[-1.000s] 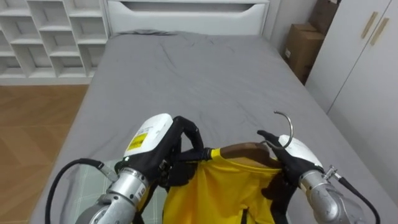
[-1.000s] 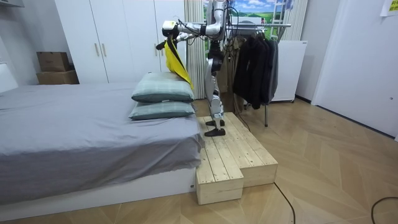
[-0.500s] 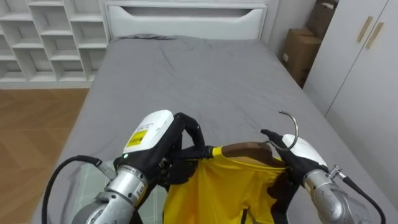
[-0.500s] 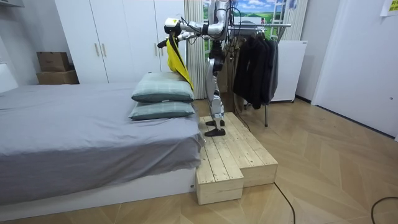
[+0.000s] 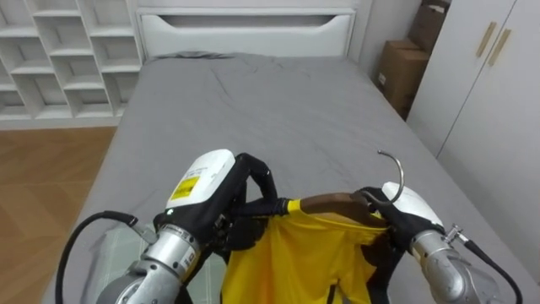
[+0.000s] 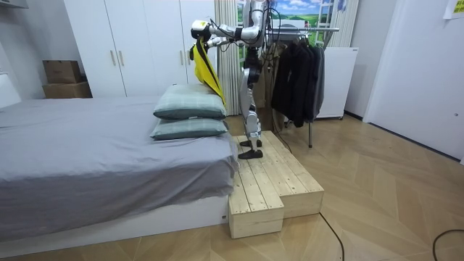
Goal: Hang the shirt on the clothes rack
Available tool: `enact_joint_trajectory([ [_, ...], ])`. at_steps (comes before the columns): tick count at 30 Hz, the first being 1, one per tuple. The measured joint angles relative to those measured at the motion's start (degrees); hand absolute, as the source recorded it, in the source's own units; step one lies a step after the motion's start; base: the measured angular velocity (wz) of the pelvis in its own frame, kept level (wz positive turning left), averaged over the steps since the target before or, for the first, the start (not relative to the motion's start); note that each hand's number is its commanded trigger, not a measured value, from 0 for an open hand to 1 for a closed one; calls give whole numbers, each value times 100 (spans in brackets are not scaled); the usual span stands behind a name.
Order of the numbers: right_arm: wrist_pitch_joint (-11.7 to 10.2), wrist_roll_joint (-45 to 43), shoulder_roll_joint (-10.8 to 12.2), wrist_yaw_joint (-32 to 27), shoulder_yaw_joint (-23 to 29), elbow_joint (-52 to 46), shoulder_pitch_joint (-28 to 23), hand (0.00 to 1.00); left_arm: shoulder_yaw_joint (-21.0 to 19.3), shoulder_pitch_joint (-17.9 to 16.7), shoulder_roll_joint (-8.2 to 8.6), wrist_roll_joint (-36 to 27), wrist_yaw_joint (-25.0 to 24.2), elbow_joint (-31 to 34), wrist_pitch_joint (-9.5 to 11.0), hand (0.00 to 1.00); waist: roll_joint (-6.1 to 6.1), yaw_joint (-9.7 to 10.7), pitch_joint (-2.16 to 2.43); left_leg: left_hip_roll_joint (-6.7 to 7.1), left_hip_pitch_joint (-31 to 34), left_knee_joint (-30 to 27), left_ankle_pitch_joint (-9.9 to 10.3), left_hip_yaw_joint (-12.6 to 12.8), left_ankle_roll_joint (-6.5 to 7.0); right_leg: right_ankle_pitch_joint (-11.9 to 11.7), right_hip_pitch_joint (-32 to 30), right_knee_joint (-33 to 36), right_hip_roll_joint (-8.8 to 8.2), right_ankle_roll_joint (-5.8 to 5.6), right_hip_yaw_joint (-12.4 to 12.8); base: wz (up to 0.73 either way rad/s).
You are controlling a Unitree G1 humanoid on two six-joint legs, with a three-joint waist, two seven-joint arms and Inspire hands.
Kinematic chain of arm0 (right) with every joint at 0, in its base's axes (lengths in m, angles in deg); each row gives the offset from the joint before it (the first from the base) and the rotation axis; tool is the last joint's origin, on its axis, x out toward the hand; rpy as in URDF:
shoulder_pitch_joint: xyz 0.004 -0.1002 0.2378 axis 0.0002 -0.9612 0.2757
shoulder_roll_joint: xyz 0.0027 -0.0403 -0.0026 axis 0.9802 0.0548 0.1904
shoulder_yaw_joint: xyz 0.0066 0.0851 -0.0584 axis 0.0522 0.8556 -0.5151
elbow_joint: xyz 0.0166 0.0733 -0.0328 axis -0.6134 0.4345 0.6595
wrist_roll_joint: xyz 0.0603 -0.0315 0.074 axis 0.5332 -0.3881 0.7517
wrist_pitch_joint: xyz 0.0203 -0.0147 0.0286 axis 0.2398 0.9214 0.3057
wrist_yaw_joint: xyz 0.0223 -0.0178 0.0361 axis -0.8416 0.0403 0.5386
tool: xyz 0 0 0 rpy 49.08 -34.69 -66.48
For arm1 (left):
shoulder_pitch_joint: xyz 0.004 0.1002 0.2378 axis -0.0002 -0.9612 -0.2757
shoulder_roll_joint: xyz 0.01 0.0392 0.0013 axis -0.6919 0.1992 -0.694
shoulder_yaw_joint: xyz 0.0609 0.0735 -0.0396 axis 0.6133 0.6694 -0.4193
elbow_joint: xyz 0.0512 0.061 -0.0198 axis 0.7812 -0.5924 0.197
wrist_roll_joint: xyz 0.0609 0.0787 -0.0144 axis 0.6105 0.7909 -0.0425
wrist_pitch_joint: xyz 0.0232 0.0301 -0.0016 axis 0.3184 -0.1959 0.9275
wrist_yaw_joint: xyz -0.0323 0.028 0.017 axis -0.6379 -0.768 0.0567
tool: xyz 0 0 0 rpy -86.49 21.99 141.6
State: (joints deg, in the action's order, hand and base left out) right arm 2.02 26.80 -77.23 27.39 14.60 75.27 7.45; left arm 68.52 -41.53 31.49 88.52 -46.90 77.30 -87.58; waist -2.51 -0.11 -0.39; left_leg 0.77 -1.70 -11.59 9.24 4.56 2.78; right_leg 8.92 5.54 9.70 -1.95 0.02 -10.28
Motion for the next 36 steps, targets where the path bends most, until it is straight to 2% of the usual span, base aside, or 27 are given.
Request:
enact_joint_trajectory([
  [12,0,-6,-3,-17,2,-1,-9,100,-21,0,-3,-34,16,-2,-1,100,-1,-6,-8,-1,13,32,4,8,-5,0,-43,0,3,0,32,-1],
  [16,-83,44,-2,-13,0,-84,-89,100,-113,0,-10,-39,28,-4,-2,100,-5,4,-11,-2,18,28,4,15,-6,0,-39,1,1,0,24,0],
  [33,-90,36,-3,281,6,-129,-91,100,-158,-1,-29,-39,28,-41,-4,100,-9,144,-14,0,34,11,5,-5,-6,0,-44,2,3,0,33,0],
  [34,-90,36,-3,284,5,-129,-91,100,-157,-1,-29,-39,28,-46,-4,97,-9,143,-14,0,28,11,5,-4,-6,0,-39,2,2,0,33,0],
  [35,-90,36,-3,295,5,-129,-91,100,-157,-1,-29,-43,28,-55,-4,71,-9,142,-14,0,14,11,5,0,-6,0,-26,4,2,0,35,0],
  [36,-90,36,-4,311,6,-130,-90,100,-157,-1,-29,-52,28,-55,-3,51,-9,141,-14,-1,12,10,5,-1,-6,0,-24,5,2,0,36,0],
])
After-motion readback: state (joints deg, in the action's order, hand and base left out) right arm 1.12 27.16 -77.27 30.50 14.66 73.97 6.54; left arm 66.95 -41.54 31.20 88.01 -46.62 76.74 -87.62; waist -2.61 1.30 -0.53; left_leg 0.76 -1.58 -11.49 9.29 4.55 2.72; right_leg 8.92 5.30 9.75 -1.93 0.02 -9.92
